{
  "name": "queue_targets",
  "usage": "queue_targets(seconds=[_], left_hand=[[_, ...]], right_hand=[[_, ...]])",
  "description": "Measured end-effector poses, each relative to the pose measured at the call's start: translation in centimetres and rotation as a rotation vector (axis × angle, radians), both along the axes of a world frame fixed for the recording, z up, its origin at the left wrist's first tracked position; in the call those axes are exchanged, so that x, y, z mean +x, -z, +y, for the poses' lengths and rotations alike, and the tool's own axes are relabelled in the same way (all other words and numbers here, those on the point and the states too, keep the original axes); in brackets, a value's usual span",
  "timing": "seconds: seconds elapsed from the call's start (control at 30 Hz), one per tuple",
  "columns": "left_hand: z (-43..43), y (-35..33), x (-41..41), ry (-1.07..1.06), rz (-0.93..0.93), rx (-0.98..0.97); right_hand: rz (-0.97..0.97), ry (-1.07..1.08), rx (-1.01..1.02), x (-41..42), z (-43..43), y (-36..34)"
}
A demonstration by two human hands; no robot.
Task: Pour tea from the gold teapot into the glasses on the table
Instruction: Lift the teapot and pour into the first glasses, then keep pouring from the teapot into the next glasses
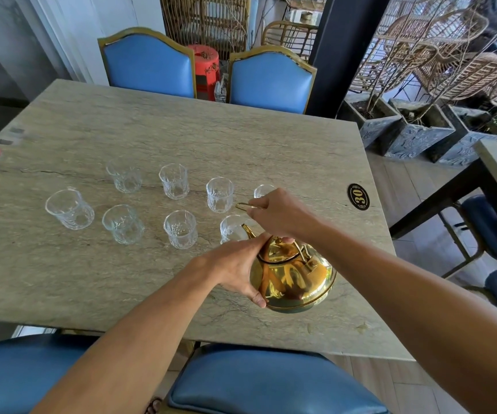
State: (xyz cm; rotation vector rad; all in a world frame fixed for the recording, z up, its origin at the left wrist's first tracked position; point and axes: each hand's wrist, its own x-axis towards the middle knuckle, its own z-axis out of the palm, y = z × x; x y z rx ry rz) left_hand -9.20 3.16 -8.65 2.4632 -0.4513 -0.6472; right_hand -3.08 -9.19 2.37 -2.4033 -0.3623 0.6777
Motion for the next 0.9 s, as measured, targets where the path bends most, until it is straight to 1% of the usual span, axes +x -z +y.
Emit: queue_targets(seconds=[0.17, 0.3, 0.4, 0.53, 0.7, 0.9], left_hand=[[0.2, -0.3, 0.2, 0.014, -0.005, 0.032], [0.5, -0.6, 0.1, 0.029, -0.055, 0.082], [1.1, -0.4, -0.5, 0.030, -0.089, 0.074], [2.2, 0.4, -2.0, -0.070, -0.063, -0.091], [3.3, 0.7, -3.7, -0.123, -0.074, -0.200], [5.0, 0.1, -5.5, -0.346, 0.057, -0.343]], right_hand=[[-0.017, 0.022, 0.038, -0.4, -0.4, 0.2], [0.001, 0.060, 0.102, -1.0, -0.5, 0.6], [-0.028, 0.076, 0.115, -1.7, -0.5, 0.5], [-0.063, 0.113, 0.132, -2.8, -0.2, 0.0], [-0.076, 0.198, 0.109, -4.5, 0.8, -0.1], [-0.051, 0.269, 0.082, -6.8, 3.5, -1.1]])
